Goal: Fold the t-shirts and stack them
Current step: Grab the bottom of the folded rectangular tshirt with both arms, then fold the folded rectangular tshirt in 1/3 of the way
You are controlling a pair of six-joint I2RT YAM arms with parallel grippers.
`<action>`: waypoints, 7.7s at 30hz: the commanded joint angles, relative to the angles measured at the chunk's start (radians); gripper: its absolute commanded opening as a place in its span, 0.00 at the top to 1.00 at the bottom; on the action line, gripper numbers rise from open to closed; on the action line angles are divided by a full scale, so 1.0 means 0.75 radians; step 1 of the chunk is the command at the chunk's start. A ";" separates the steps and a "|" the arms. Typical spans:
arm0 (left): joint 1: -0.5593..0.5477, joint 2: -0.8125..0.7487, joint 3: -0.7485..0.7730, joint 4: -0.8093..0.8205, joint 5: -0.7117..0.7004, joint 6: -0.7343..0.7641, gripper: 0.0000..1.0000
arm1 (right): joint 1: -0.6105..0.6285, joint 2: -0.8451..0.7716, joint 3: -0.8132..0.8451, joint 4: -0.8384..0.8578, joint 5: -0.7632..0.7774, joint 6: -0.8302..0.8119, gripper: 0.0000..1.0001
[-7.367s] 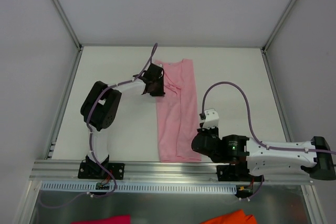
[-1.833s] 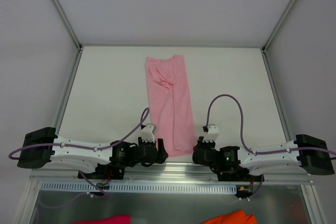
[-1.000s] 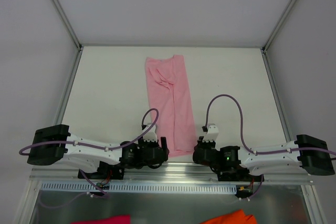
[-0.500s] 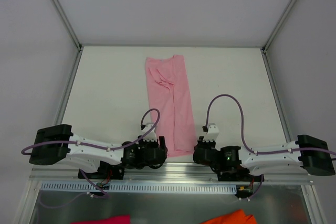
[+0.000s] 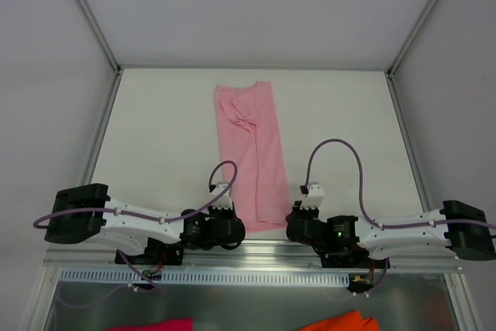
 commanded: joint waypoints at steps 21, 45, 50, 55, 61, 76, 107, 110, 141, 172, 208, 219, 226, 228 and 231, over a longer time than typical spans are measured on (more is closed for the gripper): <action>0.008 -0.079 0.152 -0.313 -0.181 -0.079 1.00 | -0.029 -0.016 0.276 -0.145 0.179 -0.198 0.99; 0.491 -0.018 0.240 -0.080 -0.024 0.367 1.00 | -0.448 0.274 0.467 0.055 -0.134 -0.497 0.99; 0.536 0.074 0.309 -0.062 0.015 0.453 1.00 | -0.512 0.364 0.518 0.149 -0.213 -0.604 0.99; 0.609 0.132 0.365 -0.053 0.037 0.498 1.00 | -0.573 0.427 0.632 0.161 -0.248 -0.716 0.99; 0.677 0.120 0.405 -0.029 0.037 0.592 1.00 | -0.671 0.524 0.785 0.157 -0.311 -0.898 0.99; 0.951 0.310 0.636 0.006 0.172 0.790 1.00 | -0.953 0.685 0.894 0.190 -0.545 -1.011 0.99; 1.260 0.737 0.982 0.057 0.371 0.946 0.01 | -1.174 1.174 1.381 0.127 -0.645 -1.278 0.54; 1.262 0.760 0.995 0.081 0.401 0.952 0.01 | -1.209 1.225 1.403 0.153 -0.647 -1.297 0.36; 1.110 0.504 0.598 0.178 0.414 0.864 0.01 | -0.978 0.601 0.798 0.227 -0.434 -1.176 0.68; 1.102 0.390 0.444 0.188 0.408 0.768 0.46 | -0.980 0.773 0.841 0.227 -0.422 -1.174 0.71; 0.943 0.075 0.268 0.047 0.277 0.629 1.00 | -0.982 0.806 0.794 0.282 -0.467 -1.166 0.73; 0.937 0.116 0.369 0.012 0.209 0.694 0.20 | -0.982 0.800 0.812 0.302 -0.455 -1.203 0.75; 0.951 0.164 0.542 -0.023 0.121 0.817 0.66 | -0.986 0.884 0.868 0.290 -0.508 -1.187 0.99; 0.953 0.179 0.543 -0.013 0.144 0.809 0.83 | -0.988 0.829 0.807 0.321 -0.514 -1.182 0.99; 0.953 0.207 0.512 0.049 0.172 0.801 1.00 | -0.988 0.782 0.771 0.321 -0.510 -1.180 0.99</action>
